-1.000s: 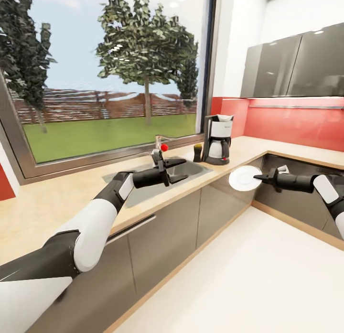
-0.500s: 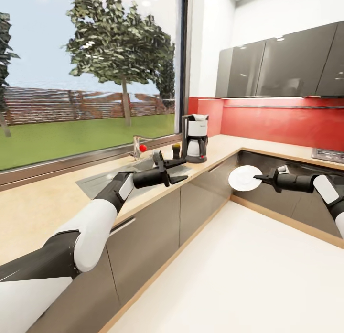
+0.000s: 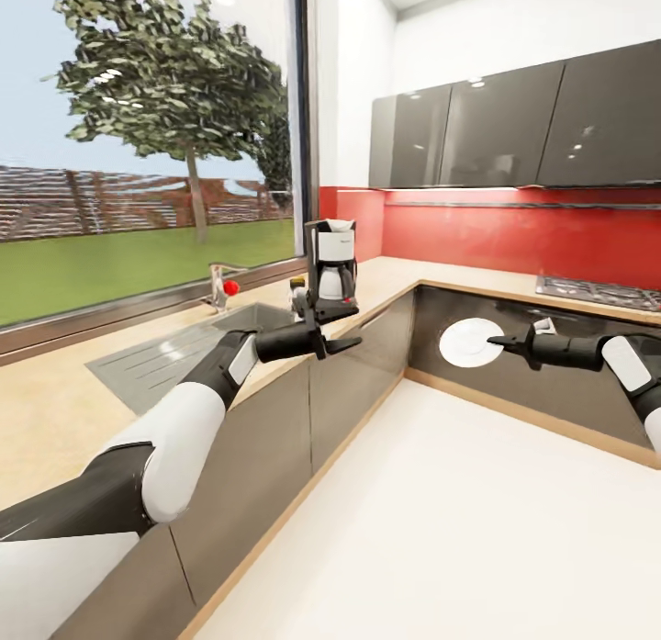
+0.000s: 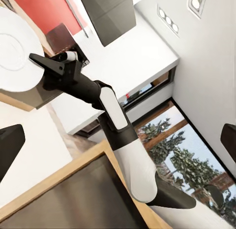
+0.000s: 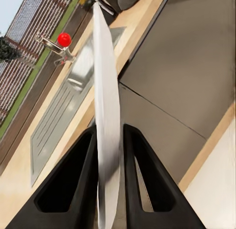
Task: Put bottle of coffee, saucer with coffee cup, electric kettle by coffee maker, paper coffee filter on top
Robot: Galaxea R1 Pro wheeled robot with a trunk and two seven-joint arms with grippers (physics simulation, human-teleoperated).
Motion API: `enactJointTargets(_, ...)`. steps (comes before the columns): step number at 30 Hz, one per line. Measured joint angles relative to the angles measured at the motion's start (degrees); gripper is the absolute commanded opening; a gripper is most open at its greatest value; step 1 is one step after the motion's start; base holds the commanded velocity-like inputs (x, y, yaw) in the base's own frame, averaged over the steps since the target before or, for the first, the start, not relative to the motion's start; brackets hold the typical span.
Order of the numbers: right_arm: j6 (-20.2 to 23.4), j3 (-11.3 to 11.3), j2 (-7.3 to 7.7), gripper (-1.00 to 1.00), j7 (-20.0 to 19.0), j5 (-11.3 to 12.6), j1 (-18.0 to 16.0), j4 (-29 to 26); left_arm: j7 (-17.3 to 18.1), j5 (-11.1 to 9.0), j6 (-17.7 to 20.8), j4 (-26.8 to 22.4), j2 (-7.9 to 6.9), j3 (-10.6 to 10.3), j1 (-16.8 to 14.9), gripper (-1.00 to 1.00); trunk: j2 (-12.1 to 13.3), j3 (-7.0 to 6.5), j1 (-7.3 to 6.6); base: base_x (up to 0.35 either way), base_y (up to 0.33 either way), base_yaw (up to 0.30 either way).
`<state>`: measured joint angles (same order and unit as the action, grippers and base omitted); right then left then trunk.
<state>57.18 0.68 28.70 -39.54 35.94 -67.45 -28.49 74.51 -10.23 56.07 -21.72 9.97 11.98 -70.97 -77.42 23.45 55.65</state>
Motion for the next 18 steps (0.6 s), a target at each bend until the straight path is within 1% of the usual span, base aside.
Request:
enactJointTargets(4, -0.01, -0.02, 0.21, -1.0, -0.02, -0.02, 0.0, 0.06, 0.0, 0.0, 0.0, 0.01, 0.0, 0.0, 0.0, 1.0, 0.0, 0.0, 0.0, 0.0, 0.0, -0.287)
enactJointTargets(7, -0.01, -0.03, 0.71, -1.0, -0.02, 0.02, 0.0, 0.08, 0.02, 0.0, 0.0, 0.01, 0.0, 0.0, 0.0, 1.0, 0.0, 0.0, 0.0, 0.0, 0.0, -0.288)
enactJointTargets(12, 0.0, -0.03, 0.91, -1.0, -0.03, 0.05, 0.0, 0.09, 0.0, -0.01, 0.0, 0.01, 0.0, 0.0, 0.0, 1.0, 0.0, 0.0, 0.0, 0.01, -0.01, -0.283)
enactJointTargets(15, 0.01, -0.03, 1.06, -1.0, -0.02, 0.05, -0.01, 0.04, 0.02, -0.01, -0.01, 0.0, -0.01, -0.01, 0.01, 1.0, 0.0, 0.0, -0.01, 0.102, -0.133, -0.149)
enactJointTargets(18, 0.0, -0.02, 1.15, -1.0, -0.03, 0.0, -0.01, 0.01, 0.02, 0.0, -0.03, 0.06, 0.0, -0.01, 0.0, 1.0, -0.01, 0.0, 0.0, 0.076, -0.094, -0.04)
